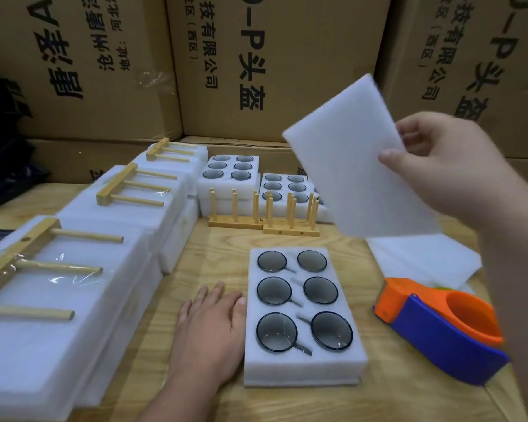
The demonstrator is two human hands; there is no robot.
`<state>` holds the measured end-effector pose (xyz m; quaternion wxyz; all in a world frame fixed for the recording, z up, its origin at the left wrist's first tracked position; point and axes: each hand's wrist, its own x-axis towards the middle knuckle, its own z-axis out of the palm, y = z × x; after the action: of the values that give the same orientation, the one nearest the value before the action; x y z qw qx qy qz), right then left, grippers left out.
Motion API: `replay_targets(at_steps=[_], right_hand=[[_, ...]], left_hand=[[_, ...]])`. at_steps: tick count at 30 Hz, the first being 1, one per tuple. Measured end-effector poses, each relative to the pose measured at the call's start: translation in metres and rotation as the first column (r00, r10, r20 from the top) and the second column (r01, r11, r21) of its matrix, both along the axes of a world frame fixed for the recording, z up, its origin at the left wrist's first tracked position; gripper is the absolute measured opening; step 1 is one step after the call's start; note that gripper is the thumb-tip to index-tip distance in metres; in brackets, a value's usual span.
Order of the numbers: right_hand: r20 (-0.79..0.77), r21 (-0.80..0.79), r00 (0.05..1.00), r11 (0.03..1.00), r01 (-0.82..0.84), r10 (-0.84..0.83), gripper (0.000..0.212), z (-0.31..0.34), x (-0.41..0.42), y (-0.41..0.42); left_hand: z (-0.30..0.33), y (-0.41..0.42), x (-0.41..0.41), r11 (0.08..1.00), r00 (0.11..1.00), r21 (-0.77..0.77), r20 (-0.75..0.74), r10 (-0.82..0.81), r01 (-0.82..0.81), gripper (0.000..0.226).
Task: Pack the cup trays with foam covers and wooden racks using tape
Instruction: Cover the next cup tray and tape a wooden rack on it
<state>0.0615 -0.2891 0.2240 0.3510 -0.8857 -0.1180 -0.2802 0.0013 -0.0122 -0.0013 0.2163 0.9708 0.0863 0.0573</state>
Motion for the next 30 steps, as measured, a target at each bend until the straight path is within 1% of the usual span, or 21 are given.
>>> replay_targets(at_steps=[1, 2, 3, 4, 5, 7, 9, 11, 15, 18, 23, 26, 28, 30], right_hand=[[-0.036, 0.201, 0.998, 0.978, -0.051, 0.060, 0.008, -0.010, -0.002, 0.003], [-0.081, 0.379, 0.989, 0.922, -0.082, 0.121, 0.008, -0.022, -0.002, 0.006], [-0.137, 0.514, 0.974, 0.853, -0.086, 0.181, 0.008, -0.035, -0.001, 0.008], [-0.205, 0.606, 0.949, 0.792, -0.070, 0.240, 0.008, -0.049, 0.002, 0.010], [-0.279, 0.658, 0.913, 0.752, -0.043, 0.296, 0.011, -0.062, 0.005, 0.012], [-0.414, 0.677, 0.825, 0.736, -0.002, 0.384, 0.020, -0.086, 0.012, 0.016], [-0.479, 0.663, 0.766, 0.749, -0.004, 0.429, 0.035, -0.102, 0.017, 0.019], [-0.513, 0.640, 0.734, 0.768, -0.018, 0.445, 0.046, -0.111, 0.020, 0.020], [-0.639, 0.510, 0.643, 0.859, -0.055, 0.421, 0.051, -0.120, 0.023, 0.027], [-0.720, 0.373, 0.609, 0.926, -0.064, 0.332, 0.056, -0.126, 0.021, 0.032], [-0.763, 0.132, 0.636, 0.991, -0.018, 0.113, 0.074, -0.132, 0.020, 0.036], [-0.747, -0.064, 0.665, 0.997, -0.042, -0.020, 0.078, -0.131, 0.020, 0.034], [-0.692, -0.112, 0.721, 0.993, -0.046, -0.045, 0.078, -0.133, 0.020, 0.035], [-0.627, -0.092, 0.779, 0.991, -0.099, 0.020, 0.081, -0.135, 0.017, 0.038]], left_hand=[[0.000, 0.000, 0.000, 1.000, 1.000, 0.001, 0.000, 0.000, 0.000, 0.058], [0.000, 0.000, 0.000, 1.000, 1.000, 0.000, 0.000, 0.000, 0.000, 0.057], [0.000, 0.000, 0.000, 1.000, 1.000, -0.004, 0.000, -0.001, 0.001, 0.055], [0.001, 0.000, -0.001, 1.000, 1.000, -0.009, -0.001, 0.000, 0.000, 0.055], [0.001, 0.000, -0.001, 1.000, 1.000, -0.013, -0.001, 0.002, -0.002, 0.054], [0.002, 0.000, -0.001, 1.000, 1.000, -0.005, -0.001, 0.003, -0.003, 0.056], [0.003, 0.000, 0.000, 1.000, 1.000, 0.003, -0.006, 0.001, 0.000, 0.057], [0.003, 0.000, 0.000, 1.000, 1.000, 0.004, -0.008, 0.001, -0.001, 0.056], [0.001, 0.000, 0.001, 1.000, 1.000, 0.017, -0.001, -0.007, 0.007, 0.056], [0.000, 0.001, 0.001, 1.000, 1.000, 0.011, 0.003, -0.005, 0.005, 0.056], [-0.003, 0.001, 0.001, 1.000, 1.000, 0.002, 0.018, -0.002, 0.002, 0.057], [-0.004, 0.001, 0.002, 1.000, 1.000, -0.004, 0.019, -0.001, 0.001, 0.058], [-0.003, 0.001, 0.002, 1.000, 1.000, -0.006, 0.024, -0.003, 0.004, 0.059], [-0.003, 0.001, 0.002, 1.000, 1.000, -0.011, 0.026, -0.006, 0.006, 0.061]])
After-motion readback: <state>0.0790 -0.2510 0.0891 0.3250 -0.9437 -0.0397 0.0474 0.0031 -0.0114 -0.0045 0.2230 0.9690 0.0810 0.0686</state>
